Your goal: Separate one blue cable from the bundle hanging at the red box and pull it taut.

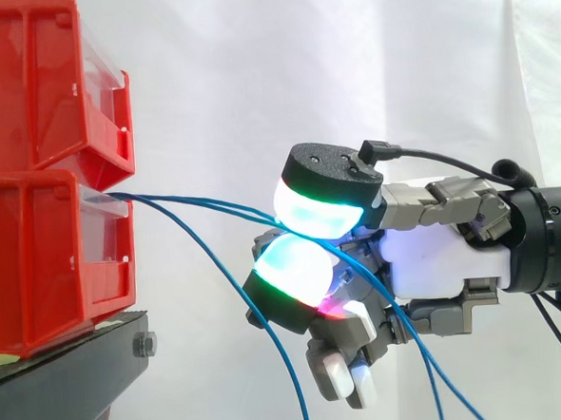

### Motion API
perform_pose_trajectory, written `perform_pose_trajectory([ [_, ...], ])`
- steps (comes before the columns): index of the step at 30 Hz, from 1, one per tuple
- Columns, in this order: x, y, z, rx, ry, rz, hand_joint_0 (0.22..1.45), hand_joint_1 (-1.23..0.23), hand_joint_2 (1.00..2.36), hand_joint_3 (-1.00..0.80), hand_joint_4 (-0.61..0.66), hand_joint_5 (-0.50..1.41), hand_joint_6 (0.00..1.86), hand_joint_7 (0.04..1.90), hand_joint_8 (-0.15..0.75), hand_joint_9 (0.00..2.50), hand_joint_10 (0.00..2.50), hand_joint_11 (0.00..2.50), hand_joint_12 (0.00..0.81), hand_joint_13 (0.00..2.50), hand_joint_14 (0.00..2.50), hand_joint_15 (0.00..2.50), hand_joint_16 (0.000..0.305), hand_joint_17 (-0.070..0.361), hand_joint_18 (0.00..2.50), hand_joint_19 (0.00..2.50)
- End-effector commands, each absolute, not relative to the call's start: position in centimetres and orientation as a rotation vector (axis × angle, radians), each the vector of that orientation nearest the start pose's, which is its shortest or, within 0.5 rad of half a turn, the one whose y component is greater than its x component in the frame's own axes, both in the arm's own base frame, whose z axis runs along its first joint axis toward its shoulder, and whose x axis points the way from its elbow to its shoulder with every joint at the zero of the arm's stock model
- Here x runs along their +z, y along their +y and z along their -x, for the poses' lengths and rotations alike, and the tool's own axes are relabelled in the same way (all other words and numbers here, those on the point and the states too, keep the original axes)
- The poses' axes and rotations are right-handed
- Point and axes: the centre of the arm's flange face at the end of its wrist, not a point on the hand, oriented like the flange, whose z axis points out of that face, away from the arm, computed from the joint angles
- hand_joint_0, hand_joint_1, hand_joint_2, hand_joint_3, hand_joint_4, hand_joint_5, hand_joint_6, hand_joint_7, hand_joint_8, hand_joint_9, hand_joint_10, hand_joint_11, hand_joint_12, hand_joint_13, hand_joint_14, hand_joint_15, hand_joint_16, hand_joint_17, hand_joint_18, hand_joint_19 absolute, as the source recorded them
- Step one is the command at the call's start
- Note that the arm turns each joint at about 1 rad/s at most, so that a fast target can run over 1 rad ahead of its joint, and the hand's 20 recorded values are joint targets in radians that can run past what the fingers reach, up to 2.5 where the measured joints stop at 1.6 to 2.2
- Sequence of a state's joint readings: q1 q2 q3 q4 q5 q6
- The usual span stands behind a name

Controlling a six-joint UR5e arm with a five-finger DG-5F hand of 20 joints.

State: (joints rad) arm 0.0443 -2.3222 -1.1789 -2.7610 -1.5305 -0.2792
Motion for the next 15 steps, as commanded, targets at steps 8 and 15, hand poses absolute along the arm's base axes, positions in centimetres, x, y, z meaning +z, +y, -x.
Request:
perform_pose_trajectory([
  [8, 23.87, -10.37, -76.41, 1.01, 1.312, -0.987, 0.72, -0.88, 1.01, -0.26, -0.06, -0.18, 0.94, 1.26, 0.312, 1.02, 0.02, 1.13, 0.365, 0.95, 0.02, 0.67, 0.052, 0.116, 0.89, 0.72],
  [15, 23.75, -10.51, -76.42, 0.999, 1.305, -0.995, 0.77, -0.88, 1.01, -0.4, -0.06, -0.19, 0.94, 1.27, 0.311, 1.01, 0.02, 1.12, 0.362, 0.94, 0.02, 0.67, 0.051, 0.116, 0.89, 0.71],
])
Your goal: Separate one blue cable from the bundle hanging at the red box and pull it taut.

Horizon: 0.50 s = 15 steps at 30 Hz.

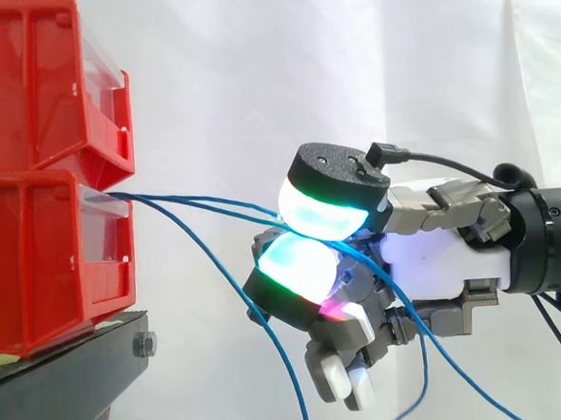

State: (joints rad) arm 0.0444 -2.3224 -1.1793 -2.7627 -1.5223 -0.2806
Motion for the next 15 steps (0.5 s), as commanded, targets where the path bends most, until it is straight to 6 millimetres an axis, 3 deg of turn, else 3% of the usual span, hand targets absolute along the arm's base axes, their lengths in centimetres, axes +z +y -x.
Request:
perform_pose_trajectory([
  [1, 23.68, -10.52, -76.39, 0.997, 1.305, -0.997, 0.77, -0.88, 1.01, -0.41, -0.05, -0.19, 0.94, 1.26, 0.308, 1.01, 0.02, 1.13, 0.361, 0.94, 0.02, 0.66, 0.051, 0.116, 0.89, 0.71],
  [8, 23.68, -10.6, -76.39, 0.992, 1.3, -1.002, 0.67, -0.77, 1.0, -0.5, 0.04, -0.17, 0.94, 1.16, 0.313, 1.05, 0.02, 1.14, 0.364, 0.96, 0.03, 0.67, 0.051, 0.114, 0.9, 0.74],
  [15, 23.68, -11.09, -76.33, 0.978, 1.289, -1.012, 0.64, -0.75, 1.0, -0.5, 0.03, -0.17, 0.93, 1.13, 0.318, 1.07, 0.02, 1.13, 0.366, 0.97, 0.03, 0.67, 0.05, 0.114, 0.91, 0.75],
])
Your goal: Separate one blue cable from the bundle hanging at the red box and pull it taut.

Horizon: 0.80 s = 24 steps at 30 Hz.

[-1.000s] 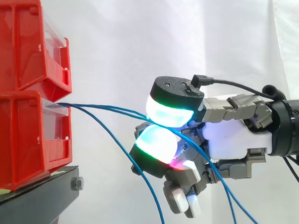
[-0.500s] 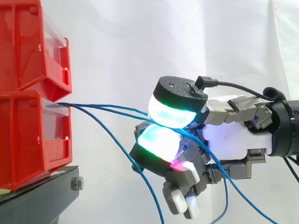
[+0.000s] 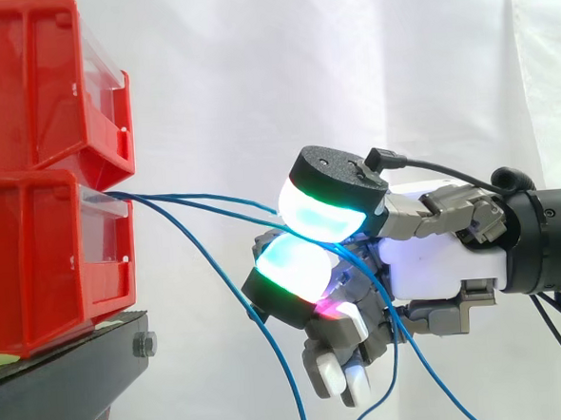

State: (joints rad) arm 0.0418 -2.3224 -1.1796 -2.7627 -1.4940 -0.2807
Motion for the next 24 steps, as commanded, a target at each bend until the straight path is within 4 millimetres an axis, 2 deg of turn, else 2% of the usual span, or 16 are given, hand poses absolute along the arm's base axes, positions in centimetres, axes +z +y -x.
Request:
perform_pose_trajectory([
  [1, 23.68, -11.09, -76.33, 0.978, 1.289, -1.012, 0.64, -0.75, 1.0, -0.5, 0.04, -0.17, 0.93, 1.15, 0.313, 1.07, 0.02, 1.13, 0.366, 0.97, 0.03, 0.68, 0.05, 0.113, 0.91, 0.74],
  [7, 23.68, -11.09, -76.33, 0.974, 1.291, -1.009, 0.64, -0.75, 1.0, -0.5, 0.02, -0.16, 0.93, 1.17, 0.314, 1.09, 0.02, 1.14, 0.364, 0.98, 0.03, 0.67, 0.05, 0.113, 0.92, 0.74],
  [13, 23.68, -11.09, -76.33, 0.955, 1.3, -0.991, 0.67, -0.88, 1.0, -0.5, -0.04, -0.16, 0.92, 1.16, 0.313, 1.08, 0.02, 1.13, 0.359, 0.98, 0.03, 0.67, 0.05, 0.112, 0.92, 0.72],
  [24, 23.68, -10.83, -76.38, 0.937, 1.305, -0.979, 0.66, -0.97, 1.0, -0.5, 0.0, -0.15, 0.92, 1.17, 0.311, 1.06, 0.02, 1.12, 0.356, 0.97, 0.03, 0.67, 0.049, 0.111, 0.91, 0.71],
])
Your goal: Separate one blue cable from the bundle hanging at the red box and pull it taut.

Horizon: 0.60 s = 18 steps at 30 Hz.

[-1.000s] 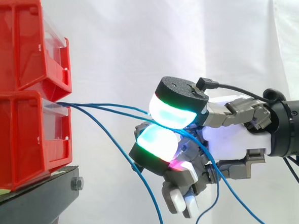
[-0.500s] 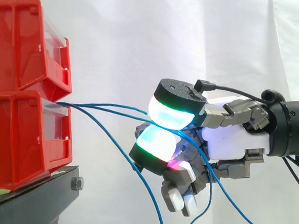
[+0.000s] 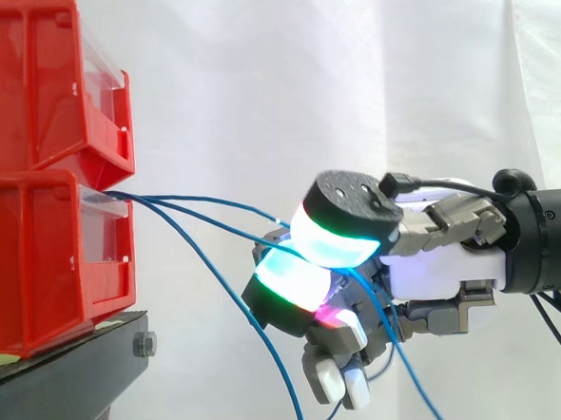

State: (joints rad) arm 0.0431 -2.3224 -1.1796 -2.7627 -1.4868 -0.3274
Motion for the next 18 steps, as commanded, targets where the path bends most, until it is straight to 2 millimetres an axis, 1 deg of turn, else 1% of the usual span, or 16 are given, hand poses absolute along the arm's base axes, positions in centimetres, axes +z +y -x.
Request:
perform_pose_trajectory([
  [1, 23.68, -10.86, -76.38, 0.935, 1.303, -0.981, 0.66, -0.97, 1.0, -0.5, 0.01, -0.15, 0.92, 1.16, 0.31, 1.06, 0.02, 1.13, 0.355, 0.97, 0.02, 0.67, 0.049, 0.111, 0.91, 0.71],
  [9, 23.61, -10.63, -76.37, 0.936, 1.306, -0.98, 0.63, -1.01, 1.0, -0.5, 0.01, -0.15, 0.92, 1.16, 0.304, 1.02, 0.03, 1.11, 0.351, 0.93, 0.03, 0.67, 0.049, 0.111, 0.88, 0.69],
  [11, 23.61, -10.63, -76.37, 0.936, 1.306, -0.98, 0.57, -0.99, 1.0, -0.5, 0.02, -0.15, 0.92, 1.14, 0.306, 1.02, 0.02, 1.11, 0.355, 0.93, 0.02, 0.67, 0.05, 0.113, 0.88, 0.71],
  [13, 23.61, -10.63, -76.37, 0.936, 1.306, -0.98, 0.55, -0.98, 1.0, -0.5, 0.03, -0.15, 0.92, 1.12, 0.308, 1.02, 0.02, 1.11, 0.363, 0.93, 0.03, 0.67, 0.051, 0.115, 0.88, 0.71],
  [14, 23.61, -10.63, -76.37, 0.936, 1.306, -0.98, 0.52, -0.95, 1.0, -0.5, 0.04, -0.15, 0.92, 1.1, 0.32, 1.04, 0.02, 1.11, 0.374, 0.94, 0.03, 0.68, 0.053, 0.119, 0.89, 0.72],
  [16, 23.61, -10.51, -76.39, 0.937, 1.307, -0.979, 0.5, -0.91, 1.0, -0.5, 0.05, -0.15, 0.91, 1.07, 0.325, 1.04, 0.02, 1.11, 0.377, 0.95, 0.02, 0.68, 0.054, 0.123, 0.89, 0.71],
  [18, 23.61, -10.39, -76.41, 0.939, 1.308, -0.978, 0.5, -0.81, 1.0, -0.5, 0.05, -0.15, 0.9, 1.05, 0.325, 1.05, 0.02, 1.1, 0.379, 0.95, 0.02, 0.67, 0.055, 0.123, 0.89, 0.73],
])
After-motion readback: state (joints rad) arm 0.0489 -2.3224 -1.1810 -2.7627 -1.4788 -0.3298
